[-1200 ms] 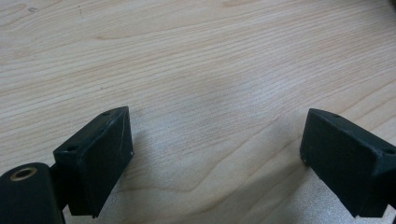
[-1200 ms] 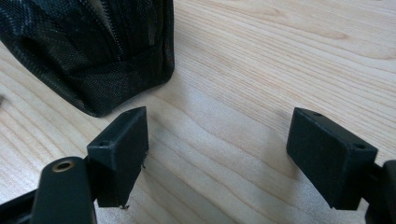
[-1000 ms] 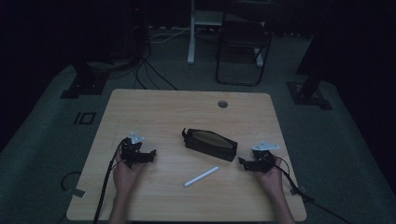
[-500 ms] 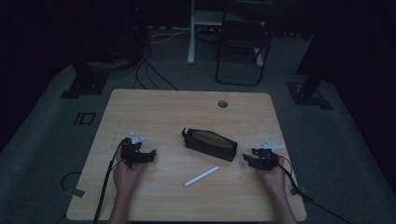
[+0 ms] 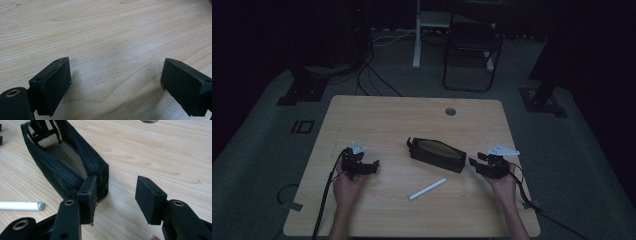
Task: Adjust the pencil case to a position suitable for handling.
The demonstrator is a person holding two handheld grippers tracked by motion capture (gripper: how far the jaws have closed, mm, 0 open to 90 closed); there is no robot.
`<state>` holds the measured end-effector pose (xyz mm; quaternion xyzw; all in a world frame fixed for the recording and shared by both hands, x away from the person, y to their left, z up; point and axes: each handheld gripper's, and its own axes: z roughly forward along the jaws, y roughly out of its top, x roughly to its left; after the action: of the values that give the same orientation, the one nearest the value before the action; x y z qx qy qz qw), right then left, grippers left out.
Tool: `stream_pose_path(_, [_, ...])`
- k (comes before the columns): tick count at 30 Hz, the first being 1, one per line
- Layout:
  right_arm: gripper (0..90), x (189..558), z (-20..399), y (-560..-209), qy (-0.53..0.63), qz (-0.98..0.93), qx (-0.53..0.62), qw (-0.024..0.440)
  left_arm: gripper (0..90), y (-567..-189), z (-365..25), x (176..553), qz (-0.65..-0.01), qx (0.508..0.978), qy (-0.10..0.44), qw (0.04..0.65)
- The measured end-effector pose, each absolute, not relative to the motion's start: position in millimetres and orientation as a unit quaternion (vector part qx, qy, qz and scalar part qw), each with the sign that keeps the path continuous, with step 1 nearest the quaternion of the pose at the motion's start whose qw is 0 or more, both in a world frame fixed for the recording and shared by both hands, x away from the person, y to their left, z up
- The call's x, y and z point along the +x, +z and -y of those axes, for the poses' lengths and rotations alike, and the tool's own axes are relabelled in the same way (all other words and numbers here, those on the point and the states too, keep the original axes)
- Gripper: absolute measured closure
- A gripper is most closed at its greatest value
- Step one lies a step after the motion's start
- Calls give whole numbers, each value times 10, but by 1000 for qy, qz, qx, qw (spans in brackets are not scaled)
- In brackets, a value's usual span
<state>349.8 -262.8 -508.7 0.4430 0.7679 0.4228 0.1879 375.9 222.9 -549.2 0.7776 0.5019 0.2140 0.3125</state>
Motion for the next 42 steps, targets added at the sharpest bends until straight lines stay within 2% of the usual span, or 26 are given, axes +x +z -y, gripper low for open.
stream_pose_path(25, [516,3670,2317,-4958,430,-777,422,181,98,-5491,-2229,3759,-502,778,214,312])
stream_pose_path(42, [618,3735,2189,-5035,428,-793,401,164,97,-5491,-2229,3759,-502,778,214,313])
